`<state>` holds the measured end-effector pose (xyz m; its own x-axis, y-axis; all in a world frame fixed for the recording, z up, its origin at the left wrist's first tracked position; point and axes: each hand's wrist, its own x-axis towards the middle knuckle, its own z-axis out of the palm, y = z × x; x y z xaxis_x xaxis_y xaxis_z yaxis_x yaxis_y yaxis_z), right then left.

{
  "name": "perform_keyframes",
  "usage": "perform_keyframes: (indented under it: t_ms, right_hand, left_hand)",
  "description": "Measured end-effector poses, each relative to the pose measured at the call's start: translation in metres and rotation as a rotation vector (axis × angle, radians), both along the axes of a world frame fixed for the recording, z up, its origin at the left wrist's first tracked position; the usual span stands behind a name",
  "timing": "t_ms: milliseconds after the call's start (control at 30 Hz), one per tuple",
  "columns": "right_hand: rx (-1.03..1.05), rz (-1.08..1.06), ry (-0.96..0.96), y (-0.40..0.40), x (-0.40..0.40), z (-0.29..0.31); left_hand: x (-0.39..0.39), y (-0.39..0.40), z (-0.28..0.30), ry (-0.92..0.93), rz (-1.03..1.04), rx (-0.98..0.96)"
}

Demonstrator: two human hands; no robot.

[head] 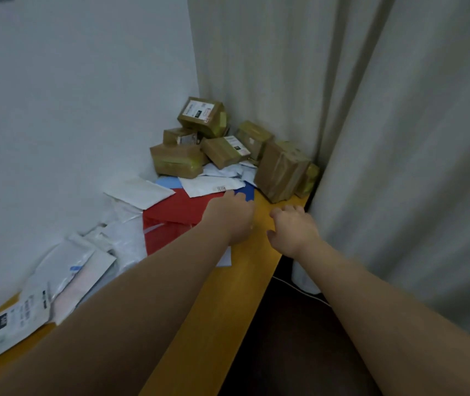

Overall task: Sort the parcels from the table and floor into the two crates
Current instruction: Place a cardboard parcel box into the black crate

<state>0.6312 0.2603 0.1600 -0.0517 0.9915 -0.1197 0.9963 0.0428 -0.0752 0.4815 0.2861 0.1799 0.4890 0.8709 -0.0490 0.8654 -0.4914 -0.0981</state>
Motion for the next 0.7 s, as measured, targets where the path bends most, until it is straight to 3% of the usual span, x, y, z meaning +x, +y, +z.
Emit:
perform_keyframes:
  t_ms: [267, 433, 700]
  right_hand:
    - [-0.016, -0.107, 0.107, 0.12, 0.062, -0.032]
    - [0.063, -0.213, 0.323, 0.207, 0.092, -0.045]
    - [-0.022, -0.304, 0.297, 0.306, 0.145, -0.069]
  left_hand:
    - [0.03, 0.109, -0.038, 0.065, 0.066, 0.051]
    - [0.089, 0.182, -0.048, -0.102, 0.163, -0.003]
    - [0.125, 0.262, -0.056, -0.026, 0.249, -0.056]
